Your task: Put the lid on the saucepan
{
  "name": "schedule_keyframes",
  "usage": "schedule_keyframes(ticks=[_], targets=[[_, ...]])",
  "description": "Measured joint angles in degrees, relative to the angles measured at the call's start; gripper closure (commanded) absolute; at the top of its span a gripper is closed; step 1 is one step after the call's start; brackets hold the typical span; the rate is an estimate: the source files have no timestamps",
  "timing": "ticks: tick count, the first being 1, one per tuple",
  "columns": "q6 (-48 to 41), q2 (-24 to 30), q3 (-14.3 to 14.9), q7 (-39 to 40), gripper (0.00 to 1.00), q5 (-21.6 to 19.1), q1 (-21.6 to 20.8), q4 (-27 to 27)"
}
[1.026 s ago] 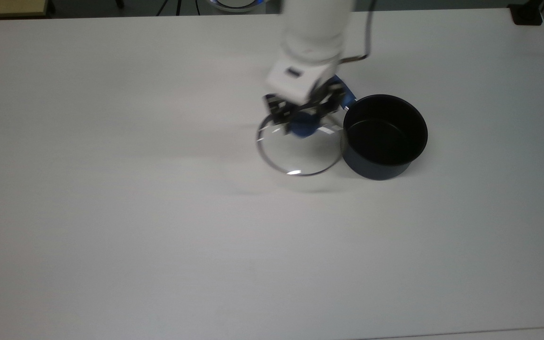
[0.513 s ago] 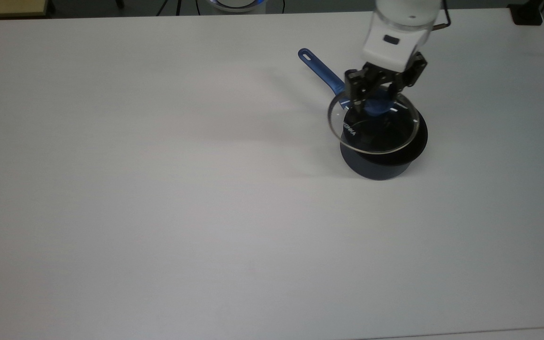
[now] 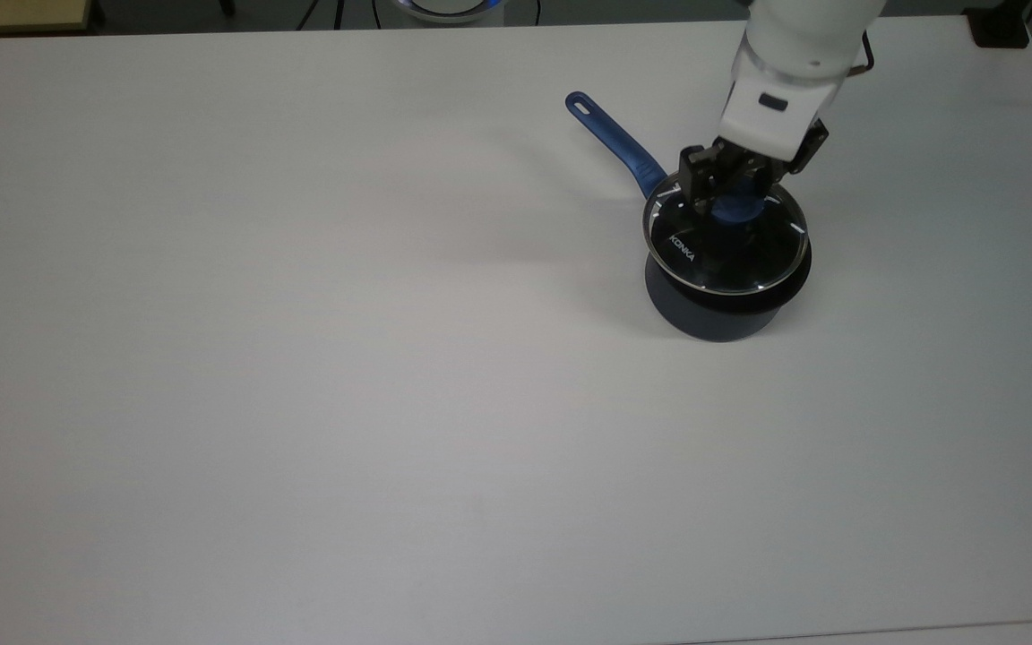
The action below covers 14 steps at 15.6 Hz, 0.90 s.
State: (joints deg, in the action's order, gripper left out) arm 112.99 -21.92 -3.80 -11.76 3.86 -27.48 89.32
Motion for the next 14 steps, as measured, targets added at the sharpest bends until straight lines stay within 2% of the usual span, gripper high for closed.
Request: schedule_keyframes(ticks=[1,3,5,12,14], targets=[[0.0,-0.5,0.0,0.0,0.38,0.0,-0.1,0.0],[0.0,-0.7,0.0,0.0,0.07,0.0,-0.2,-0.3],[0.0,-0.7,0.0,-1.2,0.0,0.0,-0.3,-0.5],[0.0,0.1,1.2,-3.3,0.0,0.0,0.0,-3.1],[-3.6,2.4,1.6,-3.4,0.0,0.1,2.2,-3.5]])
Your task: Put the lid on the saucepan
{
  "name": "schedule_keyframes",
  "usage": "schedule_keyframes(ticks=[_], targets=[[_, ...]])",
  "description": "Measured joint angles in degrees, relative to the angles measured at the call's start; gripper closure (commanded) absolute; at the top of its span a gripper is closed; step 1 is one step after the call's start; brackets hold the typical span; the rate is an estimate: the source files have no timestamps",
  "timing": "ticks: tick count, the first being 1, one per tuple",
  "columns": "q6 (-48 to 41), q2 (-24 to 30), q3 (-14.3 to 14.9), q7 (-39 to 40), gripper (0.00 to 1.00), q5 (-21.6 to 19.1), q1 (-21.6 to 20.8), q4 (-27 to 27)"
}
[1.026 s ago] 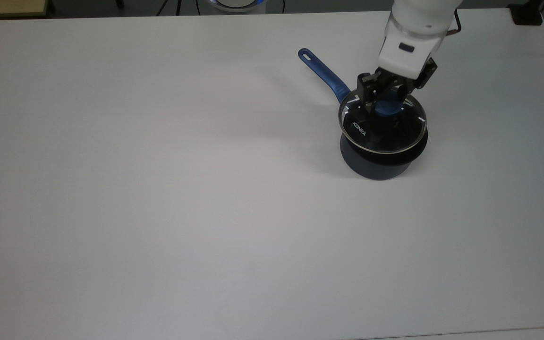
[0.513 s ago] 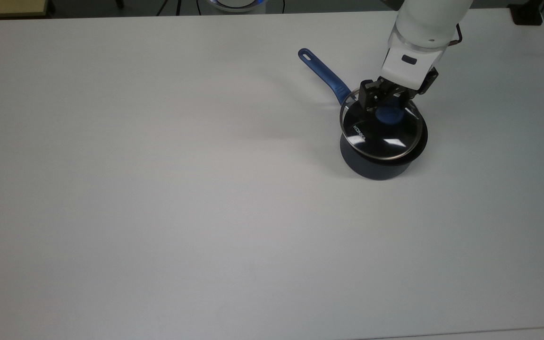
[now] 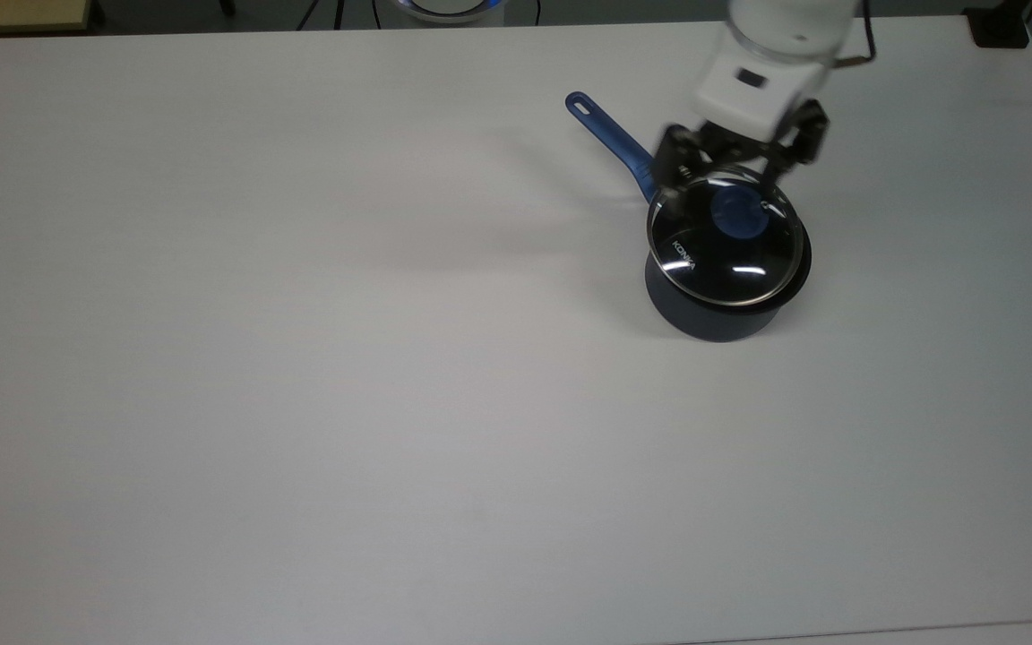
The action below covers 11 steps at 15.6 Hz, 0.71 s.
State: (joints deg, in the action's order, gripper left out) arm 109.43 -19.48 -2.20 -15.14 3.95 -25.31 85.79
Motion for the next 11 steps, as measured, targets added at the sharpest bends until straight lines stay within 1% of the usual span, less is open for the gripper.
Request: schedule_keyframes(ticks=[3,4,5,7,9,11], targets=[[-8.0,4.5,0.2,0.0,0.0,0.0,5.9,-0.1],[-9.7,6.1,0.3,0.0,0.0,0.0,8.3,0.1],[-11.1,8.5,0.4,0.2,0.0,0.0,11.9,0.7],[-11.7,11.6,0.5,0.7,0.0,0.1,16.0,2.3],[-12.4,14.5,0.5,2.7,0.0,0.1,19.2,4.4],[-13.8,16.6,0.5,3.7,0.0,0.1,21.2,5.7]])
